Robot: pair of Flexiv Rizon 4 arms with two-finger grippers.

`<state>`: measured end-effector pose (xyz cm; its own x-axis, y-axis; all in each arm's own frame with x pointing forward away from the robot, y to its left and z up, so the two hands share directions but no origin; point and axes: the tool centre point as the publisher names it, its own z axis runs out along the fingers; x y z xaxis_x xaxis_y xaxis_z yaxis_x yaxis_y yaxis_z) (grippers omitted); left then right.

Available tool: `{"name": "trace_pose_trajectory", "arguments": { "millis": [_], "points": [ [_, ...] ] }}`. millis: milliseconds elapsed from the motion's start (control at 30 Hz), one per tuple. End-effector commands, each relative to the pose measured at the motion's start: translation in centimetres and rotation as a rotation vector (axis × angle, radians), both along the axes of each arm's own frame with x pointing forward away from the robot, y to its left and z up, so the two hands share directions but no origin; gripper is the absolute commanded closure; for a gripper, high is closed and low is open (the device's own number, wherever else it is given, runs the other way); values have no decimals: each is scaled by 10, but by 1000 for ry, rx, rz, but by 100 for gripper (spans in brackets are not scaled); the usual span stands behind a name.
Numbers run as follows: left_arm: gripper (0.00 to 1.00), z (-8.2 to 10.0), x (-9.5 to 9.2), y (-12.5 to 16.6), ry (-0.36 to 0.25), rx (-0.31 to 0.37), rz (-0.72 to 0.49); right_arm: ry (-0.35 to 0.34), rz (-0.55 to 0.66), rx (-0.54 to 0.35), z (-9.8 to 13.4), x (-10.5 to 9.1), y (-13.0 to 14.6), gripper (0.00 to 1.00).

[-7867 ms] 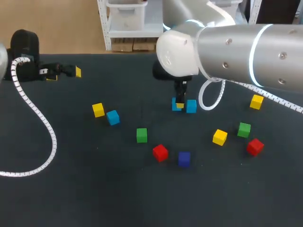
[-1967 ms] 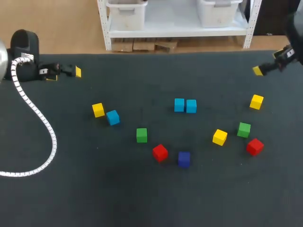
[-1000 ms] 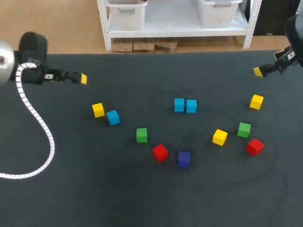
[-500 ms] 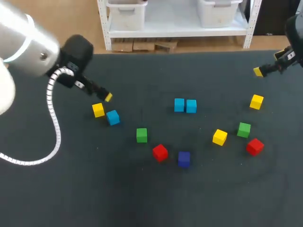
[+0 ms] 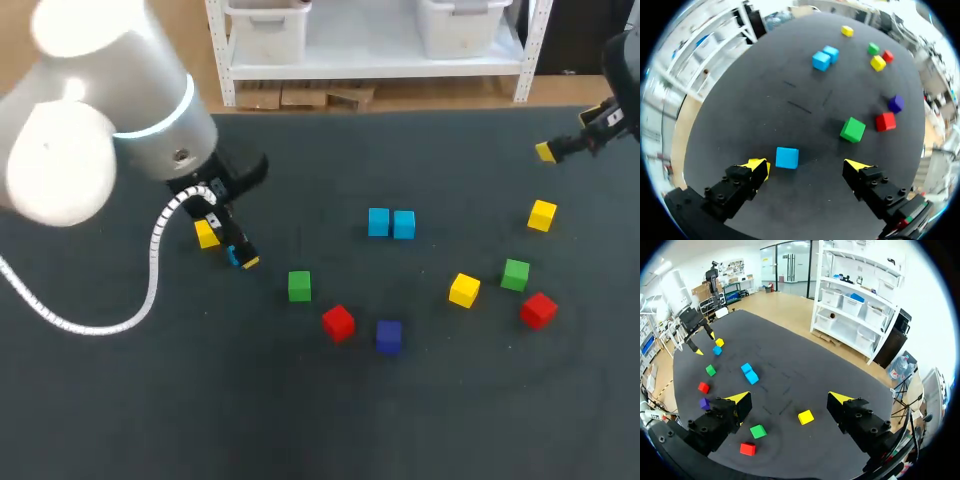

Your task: Place the blue cubes, place green cubes on the blue cubes, place the yellow cubes on the green cubes, then place the red cubes on the yellow cubes, and place purple cube on the red cubes.

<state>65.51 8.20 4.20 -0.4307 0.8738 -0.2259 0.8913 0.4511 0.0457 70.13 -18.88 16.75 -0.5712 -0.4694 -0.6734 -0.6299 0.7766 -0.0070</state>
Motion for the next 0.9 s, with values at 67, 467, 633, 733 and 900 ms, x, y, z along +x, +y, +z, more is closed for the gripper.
{"name": "trace_pose_trajectory", "arguments": {
  "millis": [67,467,633,733,900],
  "points": [
    [0,-11,11,-4,115,168,-94,-1,-3,-2,1,-1,0,0],
    [0,-28,30,8,141,183,-55,-1,-3,-2,1,-1,0,0],
    [0,-33,29,6,157,181,-63,-1,-3,-2,1,-1,0,0],
    [0,-36,27,4,167,185,-72,-1,-3,-2,1,-1,0,0],
    [0,-43,27,6,183,204,-62,-1,-3,-2,1,-1,0,0]
  ]
}}
